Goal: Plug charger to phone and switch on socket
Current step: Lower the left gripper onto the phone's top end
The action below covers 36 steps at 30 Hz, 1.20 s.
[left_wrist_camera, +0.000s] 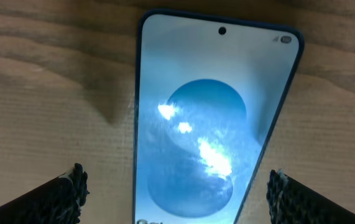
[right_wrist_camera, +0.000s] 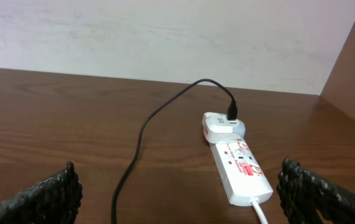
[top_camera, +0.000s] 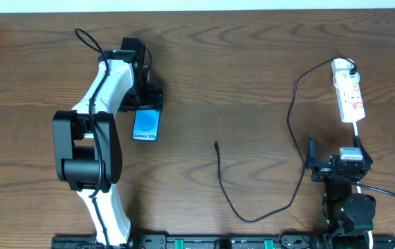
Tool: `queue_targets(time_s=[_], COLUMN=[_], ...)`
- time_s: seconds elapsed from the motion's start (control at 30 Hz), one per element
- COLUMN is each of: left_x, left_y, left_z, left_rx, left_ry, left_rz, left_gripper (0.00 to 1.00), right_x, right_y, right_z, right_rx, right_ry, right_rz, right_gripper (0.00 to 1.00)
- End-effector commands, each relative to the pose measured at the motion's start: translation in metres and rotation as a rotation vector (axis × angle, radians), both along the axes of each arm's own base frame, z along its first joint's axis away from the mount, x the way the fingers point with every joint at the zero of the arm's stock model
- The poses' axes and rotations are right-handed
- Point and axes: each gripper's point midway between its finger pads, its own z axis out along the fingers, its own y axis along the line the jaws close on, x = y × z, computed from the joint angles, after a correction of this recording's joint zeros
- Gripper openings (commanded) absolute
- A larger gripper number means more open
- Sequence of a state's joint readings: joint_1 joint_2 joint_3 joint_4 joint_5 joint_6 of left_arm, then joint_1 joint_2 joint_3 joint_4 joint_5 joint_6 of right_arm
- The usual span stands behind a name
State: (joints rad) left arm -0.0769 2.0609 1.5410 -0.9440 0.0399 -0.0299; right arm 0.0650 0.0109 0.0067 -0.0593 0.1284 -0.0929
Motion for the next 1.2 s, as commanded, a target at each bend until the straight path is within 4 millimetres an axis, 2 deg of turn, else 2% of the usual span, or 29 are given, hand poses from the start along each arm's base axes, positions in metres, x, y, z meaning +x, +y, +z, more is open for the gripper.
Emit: queue_targets(time_s=[0.0, 0.37, 0.93, 1.17], left_x=[0.0, 0.007, -0.002, -0.011], left_y=[-0.001, -0.002, -0.001, -0.001], left_z=[-0.007, -0.013, -0.021, -0.035], left_rx=[-0.006, -0.01, -0.006, -0.005], left_ry=[0.002, -0.034, -0.006, 0.007], left_rz=[0.013, 0.013, 0.01, 0.005], left_gripper=[0.93, 0.93, 0.93, 0.93], right_x=[0.0, 0.0, 0.0, 0.0], right_y=[0.0, 0.0, 0.0, 0.0], right_z=[0.0, 0.0, 0.0, 0.0], right_rx=[-0.013, -0.013, -0.013, -0.013], right_ry=[0.0, 0.0, 0.0, 0.0], right_rz=[-0.003, -0.003, -0.003, -0.003], right_gripper=[0.99, 0.99, 0.99, 0.99])
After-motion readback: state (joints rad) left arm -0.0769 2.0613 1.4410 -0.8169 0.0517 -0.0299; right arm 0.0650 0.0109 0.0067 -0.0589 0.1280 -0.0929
